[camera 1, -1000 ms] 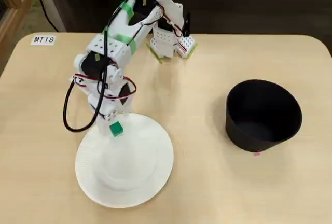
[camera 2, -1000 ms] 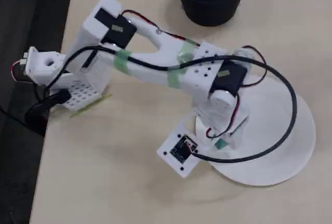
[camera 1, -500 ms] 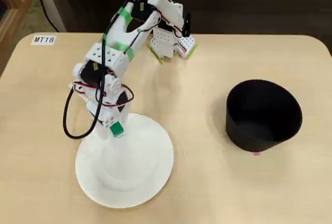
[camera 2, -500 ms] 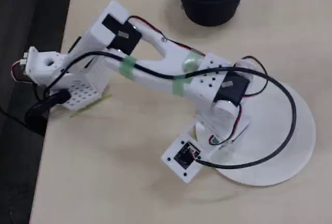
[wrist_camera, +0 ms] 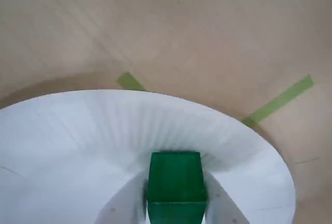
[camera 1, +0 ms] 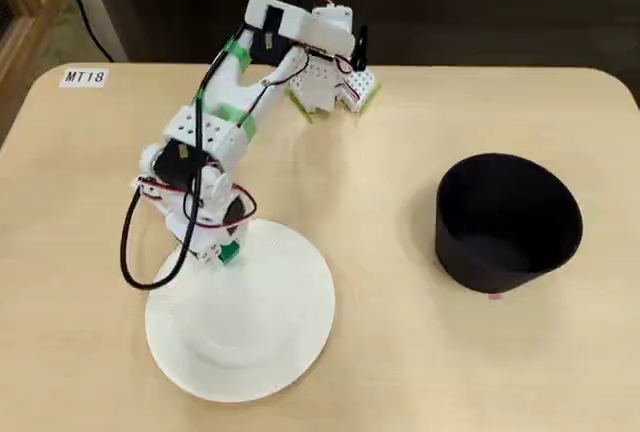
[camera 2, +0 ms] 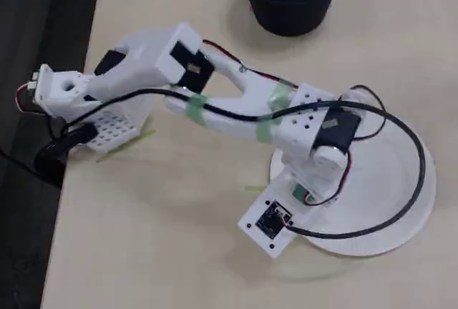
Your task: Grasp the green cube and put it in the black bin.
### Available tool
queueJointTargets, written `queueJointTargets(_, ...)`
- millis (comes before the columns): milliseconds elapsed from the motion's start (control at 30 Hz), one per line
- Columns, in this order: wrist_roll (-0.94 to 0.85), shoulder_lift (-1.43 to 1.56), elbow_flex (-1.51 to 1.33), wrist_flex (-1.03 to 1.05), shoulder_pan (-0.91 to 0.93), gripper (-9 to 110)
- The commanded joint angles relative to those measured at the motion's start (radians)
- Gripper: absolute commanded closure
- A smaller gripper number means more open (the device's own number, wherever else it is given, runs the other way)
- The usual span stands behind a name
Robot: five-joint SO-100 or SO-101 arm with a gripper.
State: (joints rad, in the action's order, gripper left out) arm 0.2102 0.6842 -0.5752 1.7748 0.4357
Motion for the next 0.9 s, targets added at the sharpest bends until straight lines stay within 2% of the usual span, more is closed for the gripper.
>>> queueJointTargets(0,-0.008,0.000,0.120,0.025,0.000,102)
queueJointTargets(133,-0.029,0.015,0.229,0.077,0.012,102)
queueJointTargets(300,-0.084,0.206,0.186,0.081,-0.014,102)
queueJointTargets(400,-0.176,0.337,0.132,0.081,-0.071,102)
queueJointTargets(633,-0.480,0.571,0.117,0.081,-0.333,102)
queueJointTargets(867,-0.495,0.756,-0.003,0.078,-0.611,102)
